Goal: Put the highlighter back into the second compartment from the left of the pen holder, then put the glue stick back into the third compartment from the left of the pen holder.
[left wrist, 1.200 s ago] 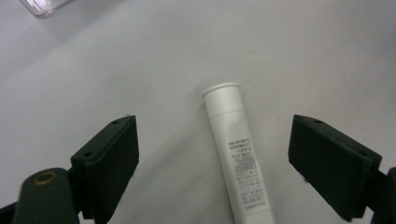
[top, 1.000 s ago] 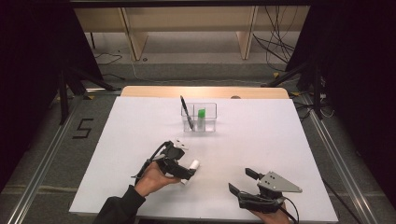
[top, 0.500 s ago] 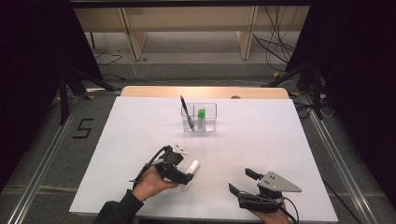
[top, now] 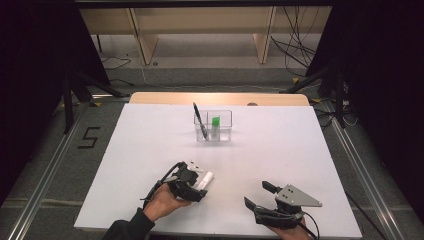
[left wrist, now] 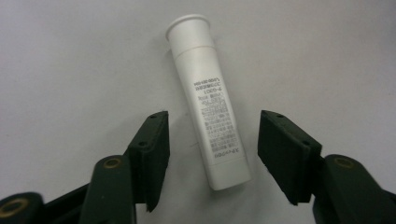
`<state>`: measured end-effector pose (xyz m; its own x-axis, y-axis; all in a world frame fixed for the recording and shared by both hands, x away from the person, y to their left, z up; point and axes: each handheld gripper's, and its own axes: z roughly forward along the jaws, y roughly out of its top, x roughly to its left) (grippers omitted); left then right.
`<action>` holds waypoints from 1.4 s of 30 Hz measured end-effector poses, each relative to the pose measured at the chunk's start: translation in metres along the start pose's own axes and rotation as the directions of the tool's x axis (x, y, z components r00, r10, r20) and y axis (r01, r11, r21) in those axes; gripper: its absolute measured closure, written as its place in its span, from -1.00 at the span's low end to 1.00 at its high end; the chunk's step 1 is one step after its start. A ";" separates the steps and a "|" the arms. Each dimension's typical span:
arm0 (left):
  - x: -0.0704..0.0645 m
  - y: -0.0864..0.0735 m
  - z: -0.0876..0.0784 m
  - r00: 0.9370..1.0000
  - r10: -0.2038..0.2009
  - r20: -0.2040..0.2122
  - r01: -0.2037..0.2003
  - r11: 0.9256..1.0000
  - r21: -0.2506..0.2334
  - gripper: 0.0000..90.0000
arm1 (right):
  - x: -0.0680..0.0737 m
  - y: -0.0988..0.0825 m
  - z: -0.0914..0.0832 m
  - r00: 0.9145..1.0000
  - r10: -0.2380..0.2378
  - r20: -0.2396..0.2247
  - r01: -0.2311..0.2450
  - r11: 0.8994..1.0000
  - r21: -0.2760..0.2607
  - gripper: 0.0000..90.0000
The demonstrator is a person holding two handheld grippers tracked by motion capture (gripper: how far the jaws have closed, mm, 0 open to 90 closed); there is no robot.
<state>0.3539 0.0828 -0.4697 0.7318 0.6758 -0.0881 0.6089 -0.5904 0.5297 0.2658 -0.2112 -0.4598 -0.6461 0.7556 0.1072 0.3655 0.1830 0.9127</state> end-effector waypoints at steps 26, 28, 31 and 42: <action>-0.001 -0.003 0.003 0.999 -0.003 -0.039 0.003 1.000 0.001 0.56 | 0.001 -0.001 0.001 1.000 -0.021 -0.003 0.021 1.000 0.014 -0.52; -0.001 -0.003 0.003 0.999 -0.002 -0.036 0.002 1.000 -0.003 0.57 | 0.002 0.000 0.001 1.000 -0.022 -0.003 0.022 1.000 0.013 -0.52; 0.002 -0.004 0.002 1.000 -0.009 -0.019 0.008 1.000 -0.004 0.57 | 0.004 0.000 0.002 1.000 -0.025 -0.006 0.025 1.000 0.019 -0.52; 0.012 -0.007 -0.003 0.999 -0.044 0.023 0.046 0.993 -0.108 0.57 | 0.001 0.002 0.006 0.999 0.045 0.007 -0.045 0.998 0.037 -0.52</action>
<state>0.3573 0.0959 -0.4722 0.7112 0.6906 -0.1311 0.6058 -0.5076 0.6127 0.2693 -0.2061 -0.4605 -0.6241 0.7677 0.1451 0.4188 0.1720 0.8916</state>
